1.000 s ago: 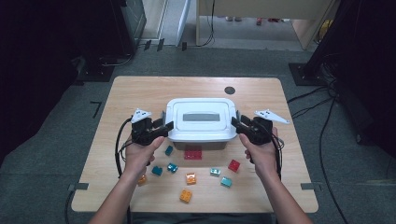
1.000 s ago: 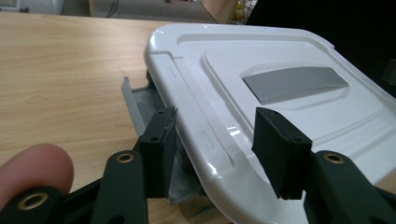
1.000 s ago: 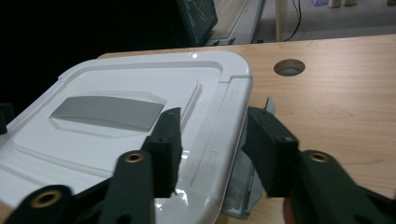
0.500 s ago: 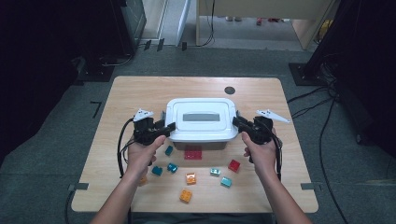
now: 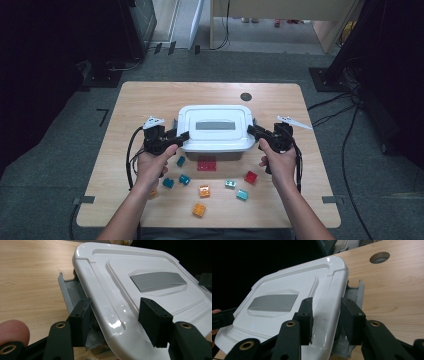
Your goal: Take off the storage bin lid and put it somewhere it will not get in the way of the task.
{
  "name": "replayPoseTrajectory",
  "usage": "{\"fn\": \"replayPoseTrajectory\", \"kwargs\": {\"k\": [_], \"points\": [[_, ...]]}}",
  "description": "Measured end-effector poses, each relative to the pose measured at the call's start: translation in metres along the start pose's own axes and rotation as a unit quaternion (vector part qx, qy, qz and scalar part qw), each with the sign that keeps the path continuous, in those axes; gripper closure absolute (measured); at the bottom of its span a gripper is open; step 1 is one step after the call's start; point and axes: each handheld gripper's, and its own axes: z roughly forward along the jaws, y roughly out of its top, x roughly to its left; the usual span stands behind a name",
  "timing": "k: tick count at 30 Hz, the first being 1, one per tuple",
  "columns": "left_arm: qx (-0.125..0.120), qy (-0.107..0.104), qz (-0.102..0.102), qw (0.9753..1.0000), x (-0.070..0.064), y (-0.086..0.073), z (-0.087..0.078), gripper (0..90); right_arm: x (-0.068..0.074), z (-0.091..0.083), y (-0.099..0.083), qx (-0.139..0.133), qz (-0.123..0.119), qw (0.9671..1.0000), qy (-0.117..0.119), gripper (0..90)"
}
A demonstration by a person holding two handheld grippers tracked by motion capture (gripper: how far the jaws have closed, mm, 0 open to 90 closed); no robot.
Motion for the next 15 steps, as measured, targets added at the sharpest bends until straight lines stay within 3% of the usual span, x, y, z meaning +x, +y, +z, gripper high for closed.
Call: {"fn": "replayPoseTrajectory", "kwargs": {"k": [9,15], "points": [[-0.001,-0.005,-0.019,0.9998,0.0011,0.0006,-0.0003,43.2,0.0022,-0.0016,-0.0028,-0.028,0.0,0.9996,-0.011,69.7],[-0.011,0.001,-0.022,0.9997,0.0001,0.0023,-0.0026,41.5,0.003,-0.0026,-0.0022,-0.037,0.001,0.9993,0.0,70.4]]}}
